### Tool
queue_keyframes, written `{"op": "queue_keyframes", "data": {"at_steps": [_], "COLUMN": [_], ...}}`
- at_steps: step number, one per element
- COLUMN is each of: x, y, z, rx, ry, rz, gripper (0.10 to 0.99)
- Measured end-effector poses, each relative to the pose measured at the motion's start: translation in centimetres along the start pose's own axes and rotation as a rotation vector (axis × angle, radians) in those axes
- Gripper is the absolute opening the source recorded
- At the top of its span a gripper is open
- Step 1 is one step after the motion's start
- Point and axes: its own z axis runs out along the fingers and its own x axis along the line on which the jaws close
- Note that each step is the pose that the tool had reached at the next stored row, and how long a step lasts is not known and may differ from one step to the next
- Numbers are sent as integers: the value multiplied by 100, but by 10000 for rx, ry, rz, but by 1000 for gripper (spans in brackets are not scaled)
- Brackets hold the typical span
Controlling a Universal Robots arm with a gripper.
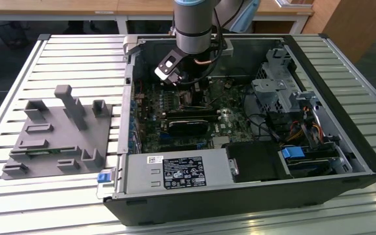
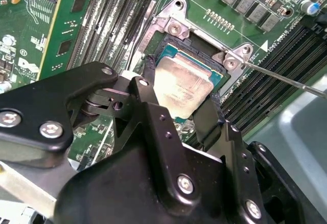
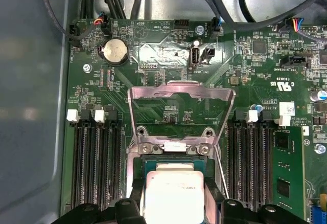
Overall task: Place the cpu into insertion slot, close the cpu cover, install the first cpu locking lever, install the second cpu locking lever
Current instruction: 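Place the cpu into insertion slot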
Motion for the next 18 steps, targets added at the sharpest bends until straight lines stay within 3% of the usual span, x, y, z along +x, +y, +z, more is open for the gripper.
{"op": "queue_keyframes", "data": {"at_steps": [18], "x": [10], "y": [-5], "z": [45], "rx": [0], "ry": [-25], "rz": [77], "gripper": [541]}}
